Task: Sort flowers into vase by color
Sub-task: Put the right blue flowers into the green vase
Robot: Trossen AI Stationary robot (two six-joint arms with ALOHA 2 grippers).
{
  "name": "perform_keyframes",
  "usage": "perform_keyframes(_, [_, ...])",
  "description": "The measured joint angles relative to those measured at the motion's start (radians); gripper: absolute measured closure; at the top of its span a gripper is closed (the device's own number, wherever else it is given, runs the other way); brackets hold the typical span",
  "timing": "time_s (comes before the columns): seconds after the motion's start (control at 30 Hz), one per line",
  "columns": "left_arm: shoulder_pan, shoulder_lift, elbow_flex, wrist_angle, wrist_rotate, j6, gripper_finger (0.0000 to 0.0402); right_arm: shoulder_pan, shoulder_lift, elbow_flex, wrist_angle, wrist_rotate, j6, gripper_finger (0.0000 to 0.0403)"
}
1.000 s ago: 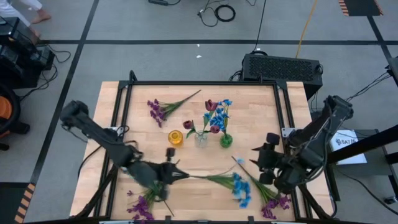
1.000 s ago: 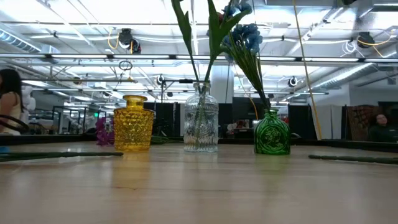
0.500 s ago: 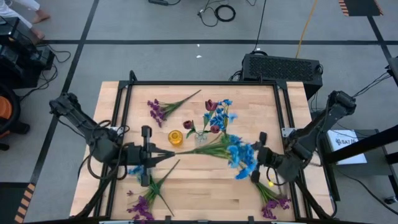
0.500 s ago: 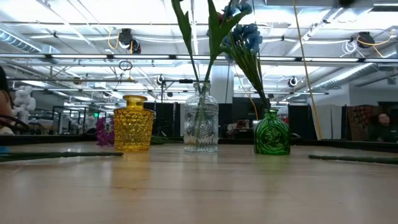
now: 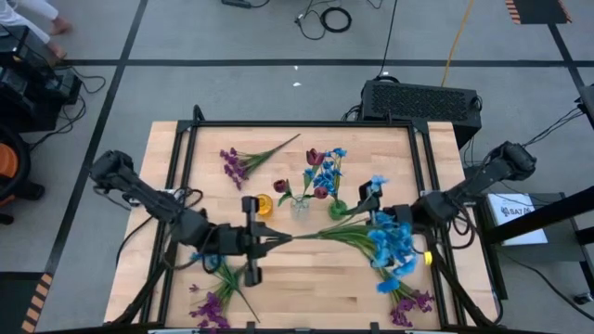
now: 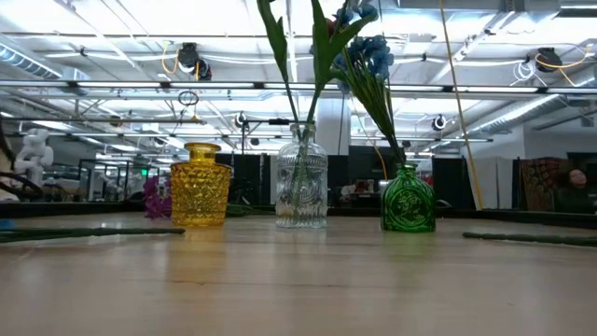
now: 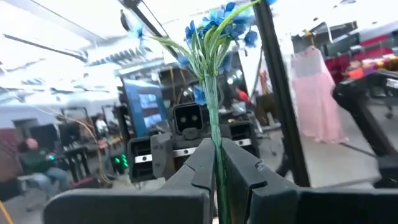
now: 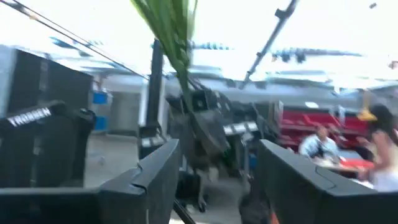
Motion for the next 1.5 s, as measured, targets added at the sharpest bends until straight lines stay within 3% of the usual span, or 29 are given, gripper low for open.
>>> perform_keyframes(0.17, [0.032,0.102,0.0,0.162,0.007,0.025,0.0382,-0.012,0.036,0.0,0.153,-0.12,-0.028,0.0169])
perform_keyframes(0.33, [0.053,0.17,0.0,0.265,0.038,0.014,0.0382,-0.002,0.059,0.0,0.254,-0.143,-0.046,0.0151])
perform_keyframes(0.47, [0.065,0.208,0.0,0.294,0.042,0.0,0.0382,0.003,0.074,0.0,0.317,-0.202,-0.048,0.0147])
perform_keyframes(0.8, [0.081,0.231,0.0,0.309,0.042,-0.002,0.0382,0.002,0.111,0.016,0.378,-0.212,-0.082,0.0151])
perform_keyframes(0.93, [0.085,0.231,0.0,0.306,0.043,-0.003,0.0382,0.002,0.128,0.038,0.376,-0.259,-0.099,0.0175])
perform_keyframes(1.33, [0.088,0.231,0.0,0.312,0.071,-0.029,0.0382,0.002,0.133,0.049,0.367,-0.249,-0.105,0.0307])
perform_keyframes(1.5, [0.088,0.231,0.0,0.313,0.076,-0.03,0.0382,0.003,0.132,0.049,0.359,-0.181,-0.126,0.032])
